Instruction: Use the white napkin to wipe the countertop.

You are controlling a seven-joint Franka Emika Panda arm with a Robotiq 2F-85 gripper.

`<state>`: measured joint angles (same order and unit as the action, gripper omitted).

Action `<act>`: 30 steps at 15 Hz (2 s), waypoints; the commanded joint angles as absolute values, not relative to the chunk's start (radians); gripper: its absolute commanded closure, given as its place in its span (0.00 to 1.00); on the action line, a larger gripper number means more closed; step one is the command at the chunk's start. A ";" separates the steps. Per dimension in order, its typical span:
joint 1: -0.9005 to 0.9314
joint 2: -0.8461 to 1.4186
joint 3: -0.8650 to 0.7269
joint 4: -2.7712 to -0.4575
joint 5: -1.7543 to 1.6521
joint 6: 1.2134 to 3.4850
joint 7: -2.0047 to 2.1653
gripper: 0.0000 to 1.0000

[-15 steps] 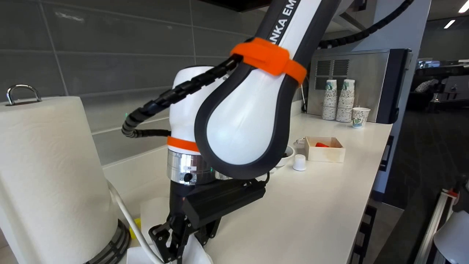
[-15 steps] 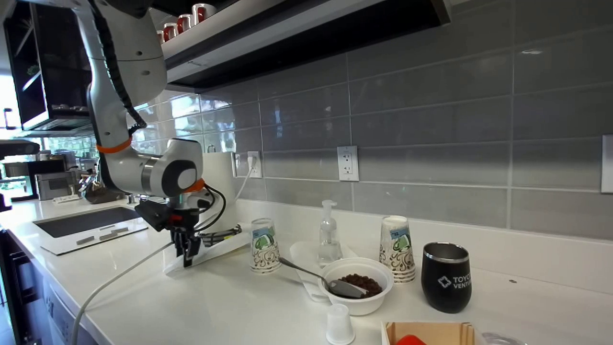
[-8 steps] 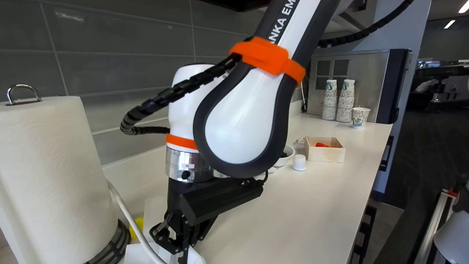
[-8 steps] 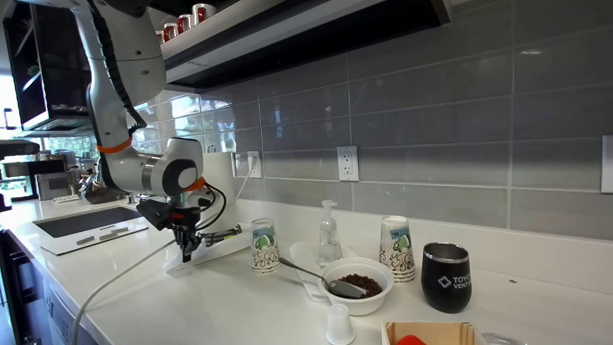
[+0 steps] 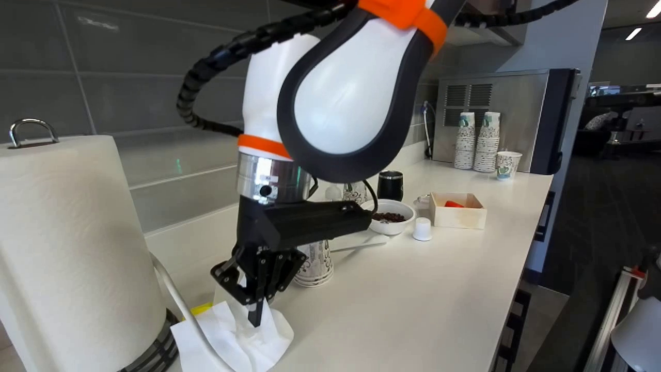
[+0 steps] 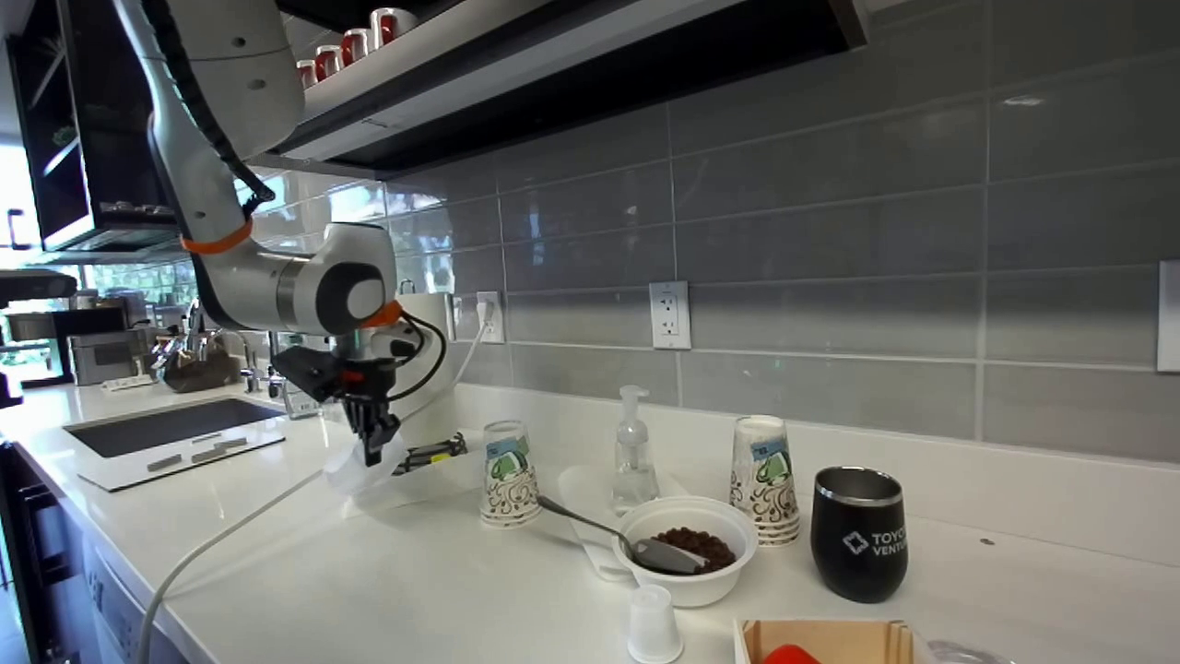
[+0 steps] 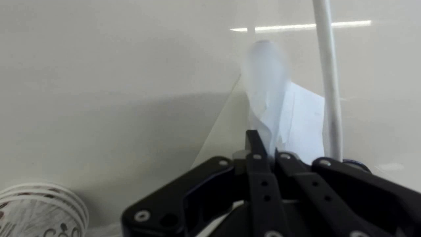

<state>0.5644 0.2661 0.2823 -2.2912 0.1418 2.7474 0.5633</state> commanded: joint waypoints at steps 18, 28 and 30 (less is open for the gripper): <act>0.387 0.127 0.293 -2.482 0.042 2.202 0.523 1.00; 0.371 0.100 0.244 -2.540 -0.315 2.334 0.940 1.00; 0.371 0.121 0.233 -2.538 -0.360 2.412 1.020 1.00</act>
